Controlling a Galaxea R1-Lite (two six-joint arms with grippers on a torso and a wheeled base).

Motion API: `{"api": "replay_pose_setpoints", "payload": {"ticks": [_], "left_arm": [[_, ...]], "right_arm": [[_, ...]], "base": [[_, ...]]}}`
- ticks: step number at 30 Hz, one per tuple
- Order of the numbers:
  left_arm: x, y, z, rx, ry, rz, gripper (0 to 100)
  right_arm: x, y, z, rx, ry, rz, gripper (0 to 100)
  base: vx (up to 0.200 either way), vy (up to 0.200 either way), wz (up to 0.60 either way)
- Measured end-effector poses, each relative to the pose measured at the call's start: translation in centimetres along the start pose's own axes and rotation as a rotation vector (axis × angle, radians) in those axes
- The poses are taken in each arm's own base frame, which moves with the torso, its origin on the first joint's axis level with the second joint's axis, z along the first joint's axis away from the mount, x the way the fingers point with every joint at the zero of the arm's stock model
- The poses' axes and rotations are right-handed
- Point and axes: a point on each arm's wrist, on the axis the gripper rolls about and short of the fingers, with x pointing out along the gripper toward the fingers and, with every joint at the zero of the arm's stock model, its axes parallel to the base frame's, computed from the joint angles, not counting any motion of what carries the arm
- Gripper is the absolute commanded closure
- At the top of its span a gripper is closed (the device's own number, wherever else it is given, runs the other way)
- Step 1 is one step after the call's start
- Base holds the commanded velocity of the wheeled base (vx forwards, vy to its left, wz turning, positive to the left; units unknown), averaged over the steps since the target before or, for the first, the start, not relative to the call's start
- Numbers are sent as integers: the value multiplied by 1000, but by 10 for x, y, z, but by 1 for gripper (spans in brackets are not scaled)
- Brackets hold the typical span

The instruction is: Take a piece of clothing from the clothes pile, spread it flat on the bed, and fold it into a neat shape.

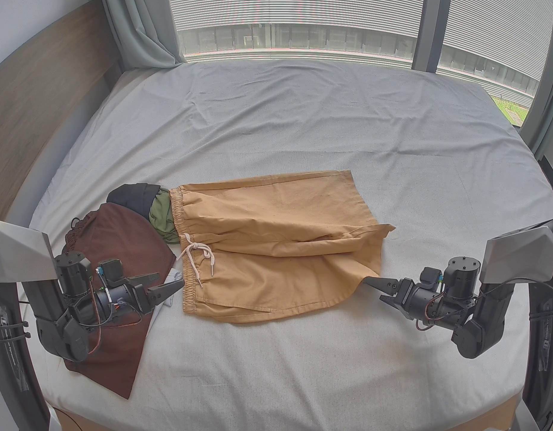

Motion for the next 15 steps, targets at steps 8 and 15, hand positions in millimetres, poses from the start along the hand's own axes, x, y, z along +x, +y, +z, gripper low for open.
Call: {"api": "replay_pose_setpoints", "payload": {"ticks": [8,15], "left_arm": [[-1,2,1,0,-4,6,0],[-1,2,1,0,-5,7,0]], "right_arm": [[-6,-4,1,15,1,-14,0],[-4,-1,-2,42,10,-8,0]], "base": [[0,0,0],[0,0,0]]}}
